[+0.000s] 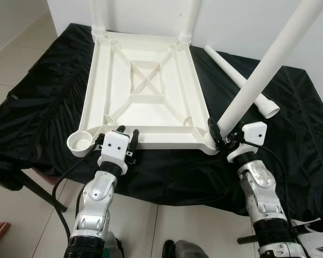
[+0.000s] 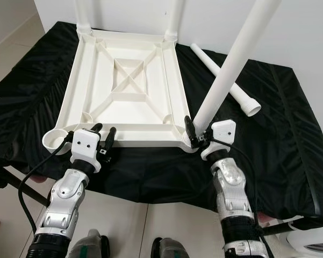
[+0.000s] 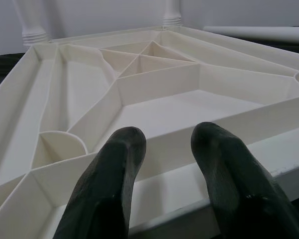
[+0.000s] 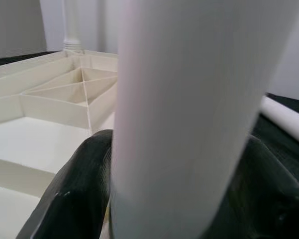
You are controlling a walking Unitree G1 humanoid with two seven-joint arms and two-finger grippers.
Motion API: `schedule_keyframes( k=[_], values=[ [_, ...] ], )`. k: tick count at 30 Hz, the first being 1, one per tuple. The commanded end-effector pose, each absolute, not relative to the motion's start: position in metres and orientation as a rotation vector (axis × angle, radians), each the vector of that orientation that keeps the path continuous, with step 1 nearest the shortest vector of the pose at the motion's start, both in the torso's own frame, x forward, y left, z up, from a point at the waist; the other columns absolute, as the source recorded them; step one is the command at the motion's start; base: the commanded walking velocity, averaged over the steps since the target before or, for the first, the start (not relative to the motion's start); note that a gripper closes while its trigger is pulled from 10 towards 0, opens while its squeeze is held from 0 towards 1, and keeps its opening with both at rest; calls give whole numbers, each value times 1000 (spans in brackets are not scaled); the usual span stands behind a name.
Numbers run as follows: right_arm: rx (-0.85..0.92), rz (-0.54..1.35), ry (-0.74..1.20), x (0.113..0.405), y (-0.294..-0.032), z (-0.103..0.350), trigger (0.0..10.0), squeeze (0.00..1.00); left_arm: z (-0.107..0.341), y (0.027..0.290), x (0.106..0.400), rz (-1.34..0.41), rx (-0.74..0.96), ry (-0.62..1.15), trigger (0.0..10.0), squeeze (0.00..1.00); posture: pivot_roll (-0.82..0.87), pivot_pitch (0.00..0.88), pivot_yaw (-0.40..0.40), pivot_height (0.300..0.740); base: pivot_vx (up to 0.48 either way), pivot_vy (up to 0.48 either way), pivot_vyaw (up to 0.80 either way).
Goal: Building children table
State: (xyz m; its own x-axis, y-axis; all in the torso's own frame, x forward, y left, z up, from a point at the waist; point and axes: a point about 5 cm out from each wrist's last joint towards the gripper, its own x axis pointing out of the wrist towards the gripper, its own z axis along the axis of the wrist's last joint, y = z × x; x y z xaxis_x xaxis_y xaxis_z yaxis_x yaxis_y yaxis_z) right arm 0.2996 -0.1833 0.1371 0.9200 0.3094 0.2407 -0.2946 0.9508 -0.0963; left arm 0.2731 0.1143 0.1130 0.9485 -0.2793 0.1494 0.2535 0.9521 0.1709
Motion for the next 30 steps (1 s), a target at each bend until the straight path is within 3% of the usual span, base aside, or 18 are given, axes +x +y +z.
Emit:
schedule_keyframes(
  k=[1,26,27,29,30],
  values=[
    [-56,335,-218,301,-189,133,10000,0,112,113,272,-184,122,-170,10000,0,38,61,-75,740,0,0,0],
    [-122,723,-77,305,-218,147,10000,0,113,111,274,-203,123,-171,10000,0,32,52,-52,740,0,0,0],
    [-131,731,-73,306,-219,148,9059,0,113,111,274,-203,123,-172,10000,0,32,52,-52,740,0,0,0],
    [-131,731,-73,306,-219,148,9059,0,113,111,274,-203,123,-172,10000,0,32,52,-52,740,0,0,0],
    [-143,746,-62,307,-222,147,2235,0,114,111,274,-205,124,-173,10000,0,32,53,-50,740,0,0,0]
  ],
)
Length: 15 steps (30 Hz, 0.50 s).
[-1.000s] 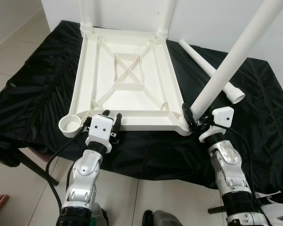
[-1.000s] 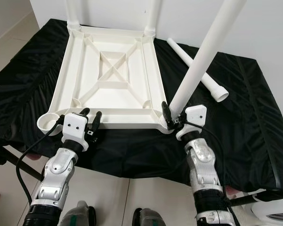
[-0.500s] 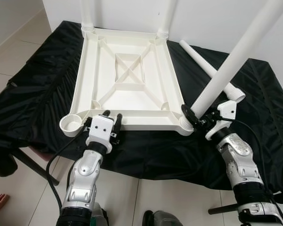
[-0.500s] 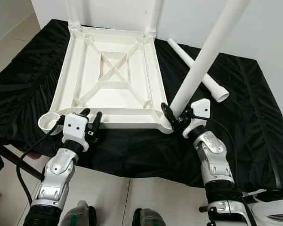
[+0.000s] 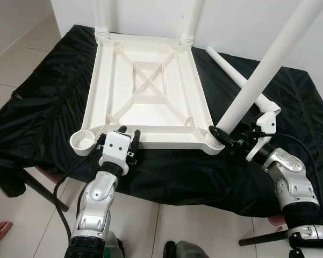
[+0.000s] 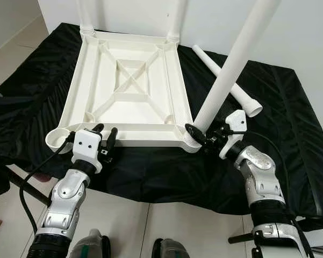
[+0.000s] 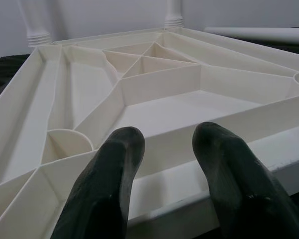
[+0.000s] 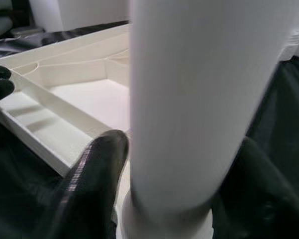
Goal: Building children table
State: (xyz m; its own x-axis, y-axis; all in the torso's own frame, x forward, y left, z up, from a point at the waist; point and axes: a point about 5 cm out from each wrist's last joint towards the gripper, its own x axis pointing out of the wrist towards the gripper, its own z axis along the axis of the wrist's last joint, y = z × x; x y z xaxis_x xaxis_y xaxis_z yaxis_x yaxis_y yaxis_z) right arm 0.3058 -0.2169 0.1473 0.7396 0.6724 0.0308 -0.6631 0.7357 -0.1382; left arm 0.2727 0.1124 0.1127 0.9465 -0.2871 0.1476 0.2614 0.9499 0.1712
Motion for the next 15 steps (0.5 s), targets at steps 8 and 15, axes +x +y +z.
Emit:
schedule_keyframes(
  k=[8,15],
  values=[
    [-162,745,-45,307,-228,146,0,0,114,111,274,-204,124,-173,10000,0,30,58,-49,740,0,0,0],
    [-136,720,-47,305,-226,145,10000,0,114,110,273,-204,121,-172,10000,0,28,66,-53,740,0,0,0]
  ],
)
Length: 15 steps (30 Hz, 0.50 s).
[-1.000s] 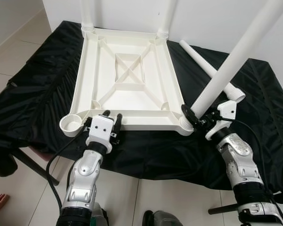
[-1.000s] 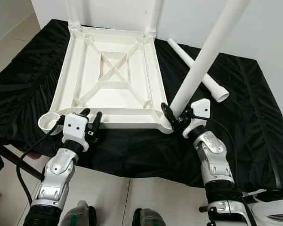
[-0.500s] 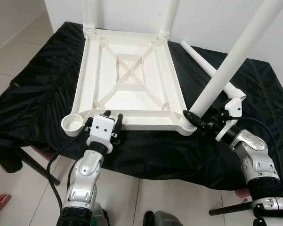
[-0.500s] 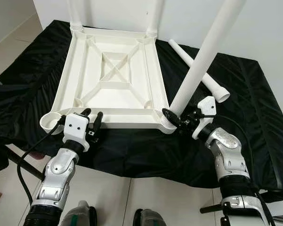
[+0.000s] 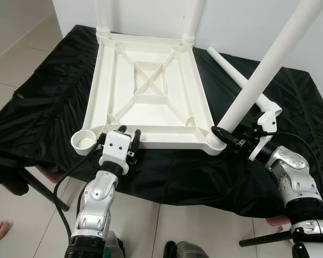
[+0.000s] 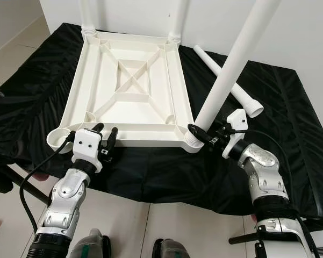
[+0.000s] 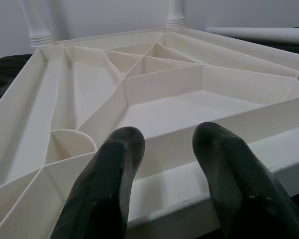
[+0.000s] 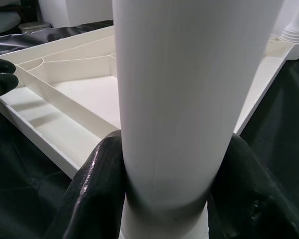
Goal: Building children table
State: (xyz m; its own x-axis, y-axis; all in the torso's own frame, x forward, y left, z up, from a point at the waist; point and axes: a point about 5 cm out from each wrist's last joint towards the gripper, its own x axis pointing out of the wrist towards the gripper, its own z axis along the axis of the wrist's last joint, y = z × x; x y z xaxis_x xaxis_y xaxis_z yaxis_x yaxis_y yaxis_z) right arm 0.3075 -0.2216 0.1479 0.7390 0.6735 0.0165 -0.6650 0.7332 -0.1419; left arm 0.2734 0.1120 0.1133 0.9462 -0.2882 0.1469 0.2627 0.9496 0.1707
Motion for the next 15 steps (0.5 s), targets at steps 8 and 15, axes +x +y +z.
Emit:
schedule_keyframes(
  k=[8,15],
  values=[
    [-33,622,-112,297,-211,147,10000,0,113,111,272,-199,119,-168,10000,0,29,79,-61,740,0,0,0],
    [30,426,-194,287,-188,153,10000,0,111,111,269,-197,117,-158,10000,0,25,84,-62,740,0,0,0]
  ],
)
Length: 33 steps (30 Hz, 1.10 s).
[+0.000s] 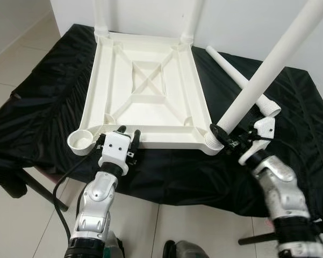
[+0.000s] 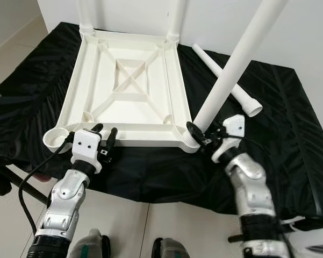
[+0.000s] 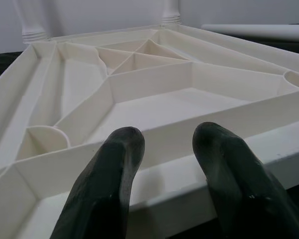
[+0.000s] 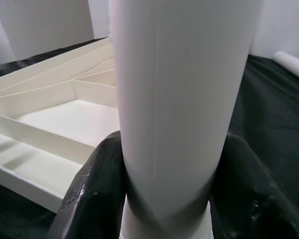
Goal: Building children table
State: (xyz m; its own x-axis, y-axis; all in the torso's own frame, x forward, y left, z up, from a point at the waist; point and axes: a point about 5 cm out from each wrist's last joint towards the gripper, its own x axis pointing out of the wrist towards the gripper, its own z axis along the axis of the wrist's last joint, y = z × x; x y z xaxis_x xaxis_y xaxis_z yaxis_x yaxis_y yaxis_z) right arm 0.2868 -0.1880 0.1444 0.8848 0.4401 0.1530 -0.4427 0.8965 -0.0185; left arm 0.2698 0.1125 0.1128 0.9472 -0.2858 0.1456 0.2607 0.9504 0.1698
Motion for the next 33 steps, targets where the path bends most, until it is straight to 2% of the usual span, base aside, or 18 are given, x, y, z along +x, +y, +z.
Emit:
schedule_keyframes(
  k=[1,6,10,12,14,22,29,30,31,33],
  values=[
    [35,409,-202,285,-183,154,10000,0,111,111,269,-198,116,-157,10000,0,25,85,-63,740,0,0,0],
    [37,336,-224,281,-167,157,10000,0,111,110,269,-197,114,-157,10000,0,25,85,-64,740,0,0,0],
    [26,172,-194,278,-155,153,10000,0,111,110,269,-195,114,-157,10000,0,33,85,-67,740,0,0,0],
    [26,172,-194,278,-155,153,10000,0,111,110,269,-195,114,-157,10000,0,33,85,-67,740,0,0,0],
    [23,70,-180,276,-154,152,10000,0,111,111,268,-193,114,-156,10000,0,36,87,-68,740,0,0,0],
    [17,-76,-158,274,-152,149,10000,0,111,111,267,-187,116,-154,10000,0,43,86,-72,740,0,0,0],
    [-3,-206,-171,273,-162,153,10000,0,110,113,265,-178,116,-152,10000,0,51,77,-78,740,0,0,0],
    [-1,-209,-168,273,-163,153,10000,184,110,113,265,-177,118,-152,10000,0,51,75,-78,740,0,0,0],
    [0,-212,-165,272,-163,152,10000,812,110,113,265,-176,118,-153,10000,0,51,75,-78,740,0,0,0],
    [0,-212,-165,272,-163,152,10000,812,110,113,265,-176,118,-153,10000,0,51,75,-78,740,0,0,0]
  ],
)
